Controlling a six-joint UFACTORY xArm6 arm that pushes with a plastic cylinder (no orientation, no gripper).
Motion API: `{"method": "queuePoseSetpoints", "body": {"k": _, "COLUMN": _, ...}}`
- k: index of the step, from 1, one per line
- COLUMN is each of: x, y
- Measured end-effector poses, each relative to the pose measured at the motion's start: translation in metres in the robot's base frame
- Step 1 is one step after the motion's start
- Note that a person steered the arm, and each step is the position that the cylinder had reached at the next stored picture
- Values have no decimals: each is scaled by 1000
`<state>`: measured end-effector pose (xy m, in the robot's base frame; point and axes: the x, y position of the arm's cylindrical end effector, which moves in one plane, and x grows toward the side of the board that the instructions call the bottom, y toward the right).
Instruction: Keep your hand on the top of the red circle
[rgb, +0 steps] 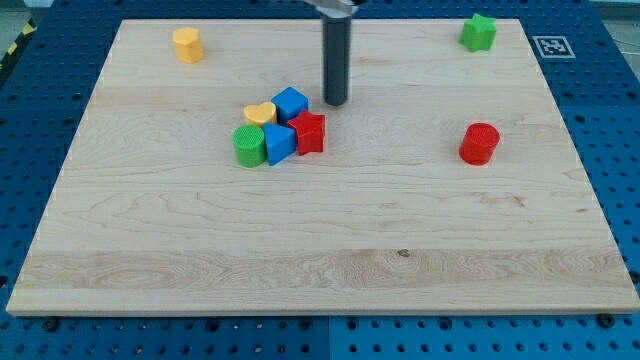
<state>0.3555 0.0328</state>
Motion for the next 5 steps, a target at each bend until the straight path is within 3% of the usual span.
{"method": "queuePoseSetpoints", "body": {"k": 3, "x": 7, "y": 127}}
{"method": "queuePoseSetpoints", "body": {"k": 5, "x": 64, "y": 171}}
